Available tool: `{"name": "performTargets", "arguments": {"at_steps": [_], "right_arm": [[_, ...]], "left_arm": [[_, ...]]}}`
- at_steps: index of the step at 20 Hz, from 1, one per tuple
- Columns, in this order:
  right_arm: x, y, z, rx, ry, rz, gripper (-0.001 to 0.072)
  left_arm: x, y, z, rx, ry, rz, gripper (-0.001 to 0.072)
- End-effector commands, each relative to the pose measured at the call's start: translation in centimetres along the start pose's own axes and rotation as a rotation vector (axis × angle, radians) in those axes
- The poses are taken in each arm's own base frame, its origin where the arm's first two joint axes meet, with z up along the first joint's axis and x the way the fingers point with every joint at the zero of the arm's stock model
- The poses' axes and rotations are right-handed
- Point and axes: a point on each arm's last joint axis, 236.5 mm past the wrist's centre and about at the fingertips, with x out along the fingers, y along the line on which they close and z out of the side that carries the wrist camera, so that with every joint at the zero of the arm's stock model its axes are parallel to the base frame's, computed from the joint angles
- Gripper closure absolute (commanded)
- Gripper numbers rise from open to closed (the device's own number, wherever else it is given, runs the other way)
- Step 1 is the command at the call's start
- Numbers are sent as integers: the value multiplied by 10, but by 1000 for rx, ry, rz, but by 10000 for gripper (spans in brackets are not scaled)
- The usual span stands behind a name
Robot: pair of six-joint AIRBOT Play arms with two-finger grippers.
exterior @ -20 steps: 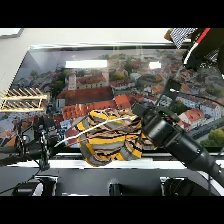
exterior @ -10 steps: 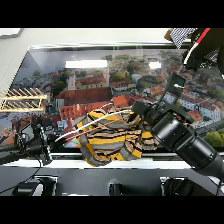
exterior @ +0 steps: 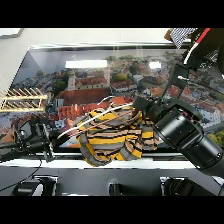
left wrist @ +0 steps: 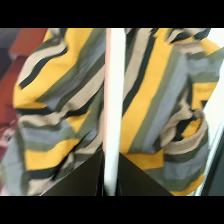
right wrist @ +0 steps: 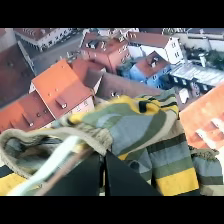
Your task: Fold the clothes and pants, and hang the long-sleeved shirts on hangers.
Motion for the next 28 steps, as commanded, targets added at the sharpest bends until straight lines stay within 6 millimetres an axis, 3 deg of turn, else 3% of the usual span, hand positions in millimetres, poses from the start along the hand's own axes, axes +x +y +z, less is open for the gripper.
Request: {"name": "performTargets", "arguments": {"at_steps": [1, 3, 7, 13, 17, 21, 28], "right_arm": [[0, -3, 3, -10, -14, -16, 682], [0, -5, 8, -14, -33, -23, 682], [-1, 1, 2, -26, -3, 2, 682], [-19, 15, 12, -56, 0, 61, 681], [-26, 26, 5, -42, 48, 110, 681], [-28, 34, -4, -50, 84, 145, 681], [-32, 36, -4, -46, 89, 166, 681]], "left_arm": [[12, -16, 6, 1, -18, -87, 675], [19, -24, 5, 7, -9, -130, 675], [34, -16, 5, 2, -7, -123, 675], [52, -14, -4, -9, 25, -155, 675], [59, -11, 1, -6, 9, -136, 675], [69, -24, 1, 3, 16, -184, 674], [86, -16, 13, -30, -25, -144, 674]]}}
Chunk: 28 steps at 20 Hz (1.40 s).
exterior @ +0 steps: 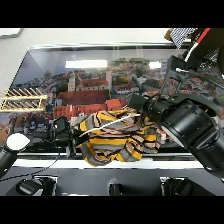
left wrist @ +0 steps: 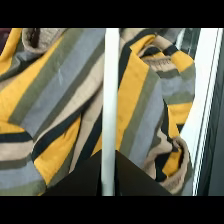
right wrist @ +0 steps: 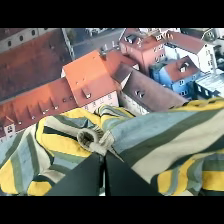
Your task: Fold the clothes and pants, and hang the long-sleeved shirts on hangers.
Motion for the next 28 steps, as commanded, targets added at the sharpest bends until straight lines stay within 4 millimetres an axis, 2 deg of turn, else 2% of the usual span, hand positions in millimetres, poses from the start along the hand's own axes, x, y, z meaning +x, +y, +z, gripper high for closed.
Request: {"name": "performTargets", "arguments": {"at_steps": [1, 5, 9, 15, 18, 20, 24, 26, 28], "right_arm": [[-4, 2, 0, -2, 3, 16, 681], [-7, 0, 0, -11, 1, 17, 681], [-7, 4, 1, -12, 0, 33, 680], [-8, 9, -10, -23, 46, 54, 677], [-8, 4, -14, -23, 61, 36, 674], [-8, 0, -18, -30, 80, 20, 650], [-17, -5, -23, -57, 104, 19, 533], [-25, -14, -18, -49, 85, 9, 422], [-36, -19, -12, -39, 64, 19, 422]], "left_arm": [[7, 8, 8, -38, -35, 24, 674], [9, 11, 10, -64, -51, 28, 675], [14, 1, 17, -64, -71, -7, 675], [26, -4, 16, -64, -62, -20, 674], [27, -1, 17, -73, -71, -12, 674], [27, 3, 18, -75, -76, 6, 674], [27, 6, 20, -78, -81, 19, 674], [27, 6, 20, -78, -81, 19, 674], [27, 6, 20, -78, -81, 19, 674]]}}
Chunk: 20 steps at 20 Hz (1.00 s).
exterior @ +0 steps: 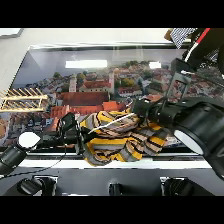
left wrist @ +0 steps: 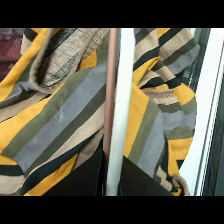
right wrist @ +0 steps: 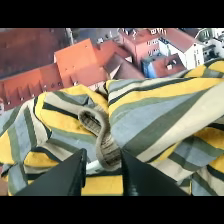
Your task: Fold the clothes and pants, and hang the long-sleeved shirts on hangers.
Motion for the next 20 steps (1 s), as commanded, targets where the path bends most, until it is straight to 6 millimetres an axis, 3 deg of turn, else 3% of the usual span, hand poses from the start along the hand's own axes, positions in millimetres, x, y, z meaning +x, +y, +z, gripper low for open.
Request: {"name": "performTargets", "arguments": {"at_steps": [1, 3, 4, 6, 8, 10, 12, 15, 20], "right_arm": [[-18, -12, 5, 9, -24, -2, 420], [-32, -29, 8, 53, -45, -31, 381], [-41, -46, 12, 106, -70, -71, 381], [-66, -87, 26, 264, -165, -167, 288], [-84, -108, 38, 316, -238, -189, 288], [-91, -113, 42, 292, -259, -192, 284], [-91, -113, 44, 230, -260, -199, 206], [-92, -106, 48, 98, -261, -185, 161], [-74, -103, 32, -138, -148, -258, 162]], "left_arm": [[0, 3, 1, -6, -2, 12, 674], [0, 3, 1, -5, -2, 12, 674], [0, 3, 1, -5, -2, 12, 674], [0, 3, 1, -5, -2, 12, 674], [0, 3, 1, -5, -2, 11, 674], [0, 3, 1, -5, -2, 12, 674], [0, 3, 1, -6, -2, 11, 674], [0, 3, 0, -6, -2, 10, 674], [0, 2, 0, -6, -1, 8, 674]]}}
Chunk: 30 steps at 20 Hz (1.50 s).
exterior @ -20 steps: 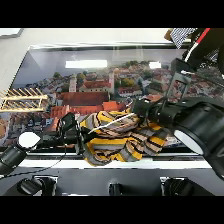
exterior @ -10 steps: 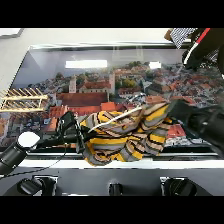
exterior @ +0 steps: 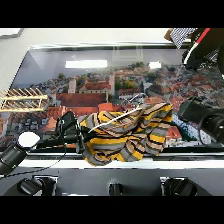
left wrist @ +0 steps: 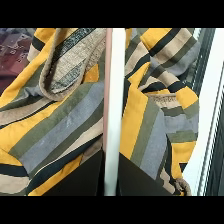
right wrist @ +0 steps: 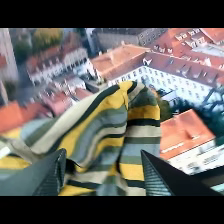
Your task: Fold the clothes and pants, and hang the long-sleeved shirts on hangers.
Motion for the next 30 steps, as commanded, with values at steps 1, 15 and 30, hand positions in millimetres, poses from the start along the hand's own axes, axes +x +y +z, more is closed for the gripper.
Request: {"name": "performTargets", "arguments": {"at_steps": [1, 15, 30], "right_arm": [[17, -3, -13, -219, 69, -104, 162], [60, 9, -4, -857, 379, 571, 95], [117, 73, -43, -1388, 314, 978, 95]], "left_arm": [[0, 0, 0, 1, 1, -1, 674], [0, 0, -1, 1, 2, -1, 674], [0, 0, 0, -3, 1, -1, 674]]}}
